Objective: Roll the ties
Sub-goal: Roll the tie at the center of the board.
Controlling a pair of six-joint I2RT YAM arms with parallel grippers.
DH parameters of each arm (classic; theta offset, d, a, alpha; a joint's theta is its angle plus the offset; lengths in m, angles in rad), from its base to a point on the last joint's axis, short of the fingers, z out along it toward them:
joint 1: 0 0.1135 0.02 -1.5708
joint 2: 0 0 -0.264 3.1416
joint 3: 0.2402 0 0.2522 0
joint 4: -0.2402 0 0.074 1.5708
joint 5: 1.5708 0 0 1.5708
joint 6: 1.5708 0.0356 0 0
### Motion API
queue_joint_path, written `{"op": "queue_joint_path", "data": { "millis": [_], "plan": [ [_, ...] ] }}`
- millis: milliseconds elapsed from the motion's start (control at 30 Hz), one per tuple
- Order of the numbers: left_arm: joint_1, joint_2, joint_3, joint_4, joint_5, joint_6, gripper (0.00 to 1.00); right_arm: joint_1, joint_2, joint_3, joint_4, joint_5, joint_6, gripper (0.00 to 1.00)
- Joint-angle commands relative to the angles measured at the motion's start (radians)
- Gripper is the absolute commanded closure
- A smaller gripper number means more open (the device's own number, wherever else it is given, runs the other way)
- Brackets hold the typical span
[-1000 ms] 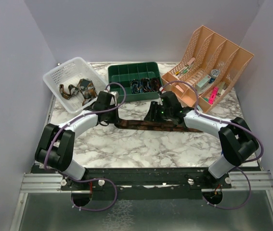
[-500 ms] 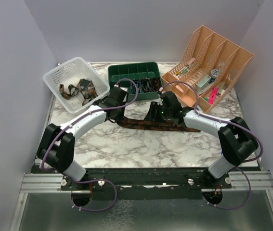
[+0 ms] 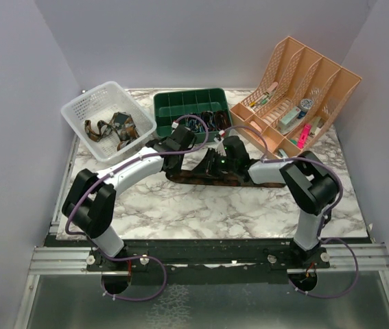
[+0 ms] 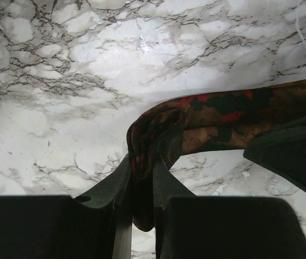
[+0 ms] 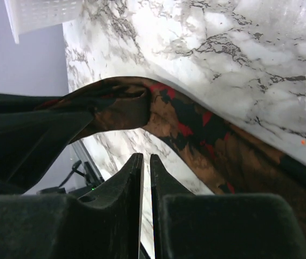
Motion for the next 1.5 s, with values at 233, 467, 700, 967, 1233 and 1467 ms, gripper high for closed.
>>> {"op": "queue_joint_path", "data": {
  "millis": [233, 467, 700, 967, 1233, 1467],
  "plan": [
    [-0.029, 0.036, 0.059, -0.063, -0.091, -0.012, 1.00, 0.028, 0.203, 0.134, 0.174, -0.111, 0.138, 0.85],
    [-0.047, 0.065, 0.072, -0.078, -0.128, -0.004, 1.00, 0.063, 0.279, 0.198, 0.130, -0.115, 0.111, 0.85],
    [-0.074, 0.089, 0.084, -0.092, -0.158, -0.003, 1.00, 0.071, 0.307, 0.224, 0.079, -0.098, 0.079, 0.85],
    [-0.111, 0.141, 0.102, -0.105, -0.209, -0.013, 1.00, 0.068, 0.252, 0.192, 0.033, -0.072, 0.046, 0.82],
    [-0.136, 0.157, 0.110, -0.109, -0.240, -0.028, 1.00, 0.036, 0.025, 0.039, -0.179, 0.222, 0.012, 0.80],
    [-0.172, 0.203, 0.156, -0.110, -0.246, -0.036, 1.00, 0.026, -0.188, -0.143, -0.188, 0.391, 0.033, 0.80]
  ]
}}
